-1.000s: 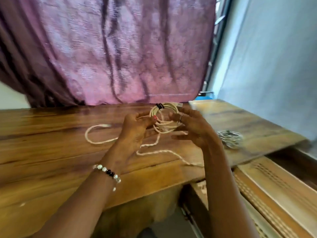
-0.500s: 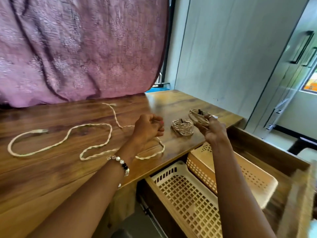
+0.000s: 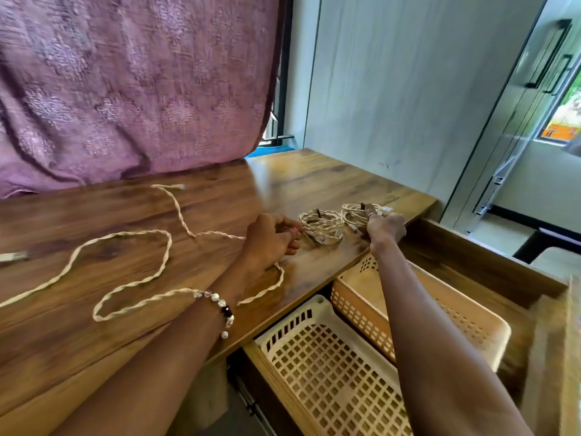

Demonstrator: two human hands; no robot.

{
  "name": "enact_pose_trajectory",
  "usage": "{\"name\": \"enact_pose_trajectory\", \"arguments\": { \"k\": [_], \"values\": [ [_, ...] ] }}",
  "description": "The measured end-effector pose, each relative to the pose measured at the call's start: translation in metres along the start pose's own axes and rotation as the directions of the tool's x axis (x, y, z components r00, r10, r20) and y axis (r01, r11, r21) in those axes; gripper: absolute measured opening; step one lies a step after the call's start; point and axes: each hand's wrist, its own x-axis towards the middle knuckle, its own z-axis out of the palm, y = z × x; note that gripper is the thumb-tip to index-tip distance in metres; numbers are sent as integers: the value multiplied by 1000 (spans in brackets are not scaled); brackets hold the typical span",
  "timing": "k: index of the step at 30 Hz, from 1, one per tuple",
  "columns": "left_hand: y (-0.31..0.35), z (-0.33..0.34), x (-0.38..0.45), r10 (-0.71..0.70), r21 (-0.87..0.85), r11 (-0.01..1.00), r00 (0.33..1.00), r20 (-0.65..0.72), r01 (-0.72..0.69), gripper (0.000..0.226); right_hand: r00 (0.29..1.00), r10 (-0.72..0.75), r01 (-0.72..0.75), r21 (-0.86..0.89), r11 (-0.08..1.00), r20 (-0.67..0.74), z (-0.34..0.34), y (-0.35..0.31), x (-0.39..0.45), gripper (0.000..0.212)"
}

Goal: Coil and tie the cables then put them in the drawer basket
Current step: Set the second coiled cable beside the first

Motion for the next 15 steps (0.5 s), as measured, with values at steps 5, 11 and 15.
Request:
{"name": "enact_pose_trajectory", "arguments": {
  "k": [5,11,15],
  "values": [
    [-2,-7,-2,16,-23,1000,1000,14,-16,14,992,-108,91,-232,969,-64,12,0,-2,47],
    [7,-31,-14,67,-39,997,998,8,-67,12,975,-178,138,-261,955,-134,10,-4,-19,39],
    [14,-56,-22,69,-52,996,997,-37,-71,13,910,-414,392,-290,873,-15,18,-11,-49,22]
  ]
}}
